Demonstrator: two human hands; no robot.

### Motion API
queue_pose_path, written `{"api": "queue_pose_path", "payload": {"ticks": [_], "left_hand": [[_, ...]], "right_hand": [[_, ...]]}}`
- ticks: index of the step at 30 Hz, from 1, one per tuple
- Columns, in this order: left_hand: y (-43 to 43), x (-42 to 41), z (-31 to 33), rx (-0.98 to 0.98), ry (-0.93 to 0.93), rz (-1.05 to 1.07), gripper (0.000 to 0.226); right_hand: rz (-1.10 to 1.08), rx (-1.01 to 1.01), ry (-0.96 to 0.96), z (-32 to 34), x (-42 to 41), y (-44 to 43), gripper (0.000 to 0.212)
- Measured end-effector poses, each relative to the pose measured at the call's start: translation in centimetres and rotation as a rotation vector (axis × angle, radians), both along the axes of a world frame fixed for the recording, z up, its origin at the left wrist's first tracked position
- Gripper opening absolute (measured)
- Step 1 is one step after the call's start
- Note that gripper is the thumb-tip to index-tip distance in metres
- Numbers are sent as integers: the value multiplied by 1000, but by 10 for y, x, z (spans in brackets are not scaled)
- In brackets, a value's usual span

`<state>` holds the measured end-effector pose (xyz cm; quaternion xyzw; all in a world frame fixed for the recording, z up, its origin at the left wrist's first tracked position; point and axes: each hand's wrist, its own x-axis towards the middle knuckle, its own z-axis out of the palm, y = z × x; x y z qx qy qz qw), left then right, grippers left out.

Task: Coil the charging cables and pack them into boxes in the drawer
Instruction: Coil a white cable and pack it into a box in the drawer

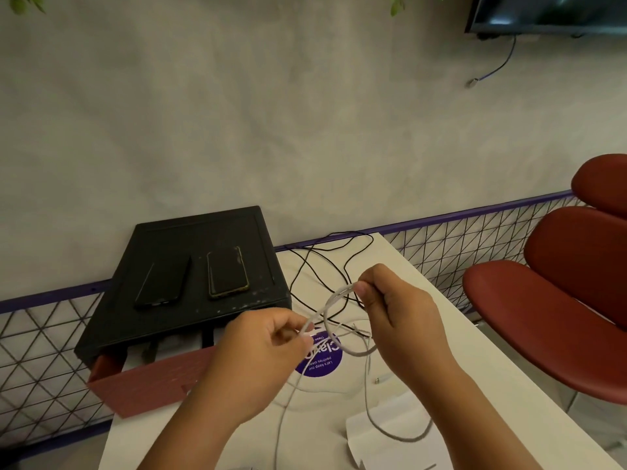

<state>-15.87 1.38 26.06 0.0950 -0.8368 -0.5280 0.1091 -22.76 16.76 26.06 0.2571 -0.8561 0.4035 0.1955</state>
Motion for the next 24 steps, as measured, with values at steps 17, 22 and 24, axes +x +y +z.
{"api": "queue_pose_path", "payload": {"ticks": [17,22,24], "left_hand": [[27,0,-3,480,232,40,29],[21,2,-7,555,86,-98,33],[15,1,-5,575,60,-152,32]], "right_hand": [[302,-626,-503,4,2,-8,26],[264,-590,-422,6,-2,-4,22],[254,-521,-359,6,-2,-4,21]]}}
